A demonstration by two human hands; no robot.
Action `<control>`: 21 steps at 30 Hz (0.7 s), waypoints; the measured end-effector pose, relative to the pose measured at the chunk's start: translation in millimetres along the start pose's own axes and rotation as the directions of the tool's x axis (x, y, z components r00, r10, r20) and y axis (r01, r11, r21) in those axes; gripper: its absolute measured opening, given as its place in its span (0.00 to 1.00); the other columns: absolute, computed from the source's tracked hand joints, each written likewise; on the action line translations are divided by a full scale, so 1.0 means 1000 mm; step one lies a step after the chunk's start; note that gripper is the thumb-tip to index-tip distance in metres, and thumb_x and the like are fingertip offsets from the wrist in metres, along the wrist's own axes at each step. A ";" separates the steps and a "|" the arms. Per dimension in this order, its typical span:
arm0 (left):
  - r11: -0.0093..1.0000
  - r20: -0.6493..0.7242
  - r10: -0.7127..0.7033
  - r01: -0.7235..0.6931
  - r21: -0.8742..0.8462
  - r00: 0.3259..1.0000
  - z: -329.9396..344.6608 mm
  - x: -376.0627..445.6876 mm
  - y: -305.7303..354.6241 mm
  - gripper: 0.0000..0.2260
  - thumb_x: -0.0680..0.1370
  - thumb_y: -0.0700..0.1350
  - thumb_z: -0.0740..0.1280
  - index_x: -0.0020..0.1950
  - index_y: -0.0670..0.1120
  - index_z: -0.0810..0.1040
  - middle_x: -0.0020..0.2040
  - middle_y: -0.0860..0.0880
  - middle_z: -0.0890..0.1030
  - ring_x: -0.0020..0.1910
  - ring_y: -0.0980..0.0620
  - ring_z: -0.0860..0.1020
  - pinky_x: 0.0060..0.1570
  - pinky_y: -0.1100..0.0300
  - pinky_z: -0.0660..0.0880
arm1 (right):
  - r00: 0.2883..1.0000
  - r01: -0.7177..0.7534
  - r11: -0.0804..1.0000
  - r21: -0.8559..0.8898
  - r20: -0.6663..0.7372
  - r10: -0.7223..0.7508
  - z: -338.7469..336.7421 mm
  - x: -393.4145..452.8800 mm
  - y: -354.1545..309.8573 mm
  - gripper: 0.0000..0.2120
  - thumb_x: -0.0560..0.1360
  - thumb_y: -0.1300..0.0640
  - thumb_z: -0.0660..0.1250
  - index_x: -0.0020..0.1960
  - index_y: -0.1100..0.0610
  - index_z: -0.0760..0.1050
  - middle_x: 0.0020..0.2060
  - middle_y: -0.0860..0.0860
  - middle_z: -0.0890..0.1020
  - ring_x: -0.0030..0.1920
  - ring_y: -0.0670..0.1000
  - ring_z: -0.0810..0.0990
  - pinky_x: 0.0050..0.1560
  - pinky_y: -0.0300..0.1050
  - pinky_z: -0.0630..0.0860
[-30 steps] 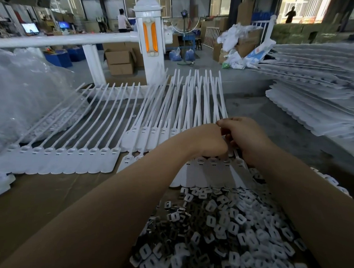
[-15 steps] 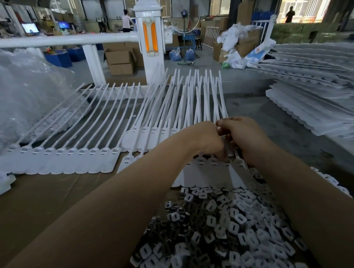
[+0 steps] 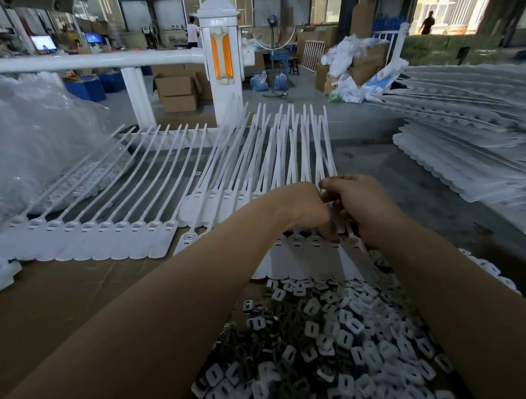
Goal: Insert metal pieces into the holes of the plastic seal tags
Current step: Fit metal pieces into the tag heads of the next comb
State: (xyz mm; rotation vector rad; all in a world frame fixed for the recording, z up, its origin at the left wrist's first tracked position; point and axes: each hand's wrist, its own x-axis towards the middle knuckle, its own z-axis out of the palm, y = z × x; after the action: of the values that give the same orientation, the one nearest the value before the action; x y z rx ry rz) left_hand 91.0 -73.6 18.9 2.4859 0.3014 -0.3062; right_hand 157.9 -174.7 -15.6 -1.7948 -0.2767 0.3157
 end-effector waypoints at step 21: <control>0.983 0.024 0.183 -0.183 -0.006 0.983 0.004 0.007 -0.008 0.12 0.73 0.41 0.72 0.30 0.51 0.78 0.26 0.57 0.74 0.27 0.61 0.72 0.25 0.71 0.66 | 1.000 -0.016 1.000 0.023 0.011 0.016 0.000 -0.001 0.001 0.09 0.78 0.56 0.64 0.51 0.59 0.80 0.35 0.50 0.82 0.34 0.55 0.76 0.36 0.49 0.75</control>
State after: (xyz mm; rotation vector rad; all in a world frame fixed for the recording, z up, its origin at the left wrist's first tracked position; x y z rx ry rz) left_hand 95.1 -68.5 9.6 2.4823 0.0616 -0.2584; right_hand 157.3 -175.6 -16.4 -1.7740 -0.2654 0.3388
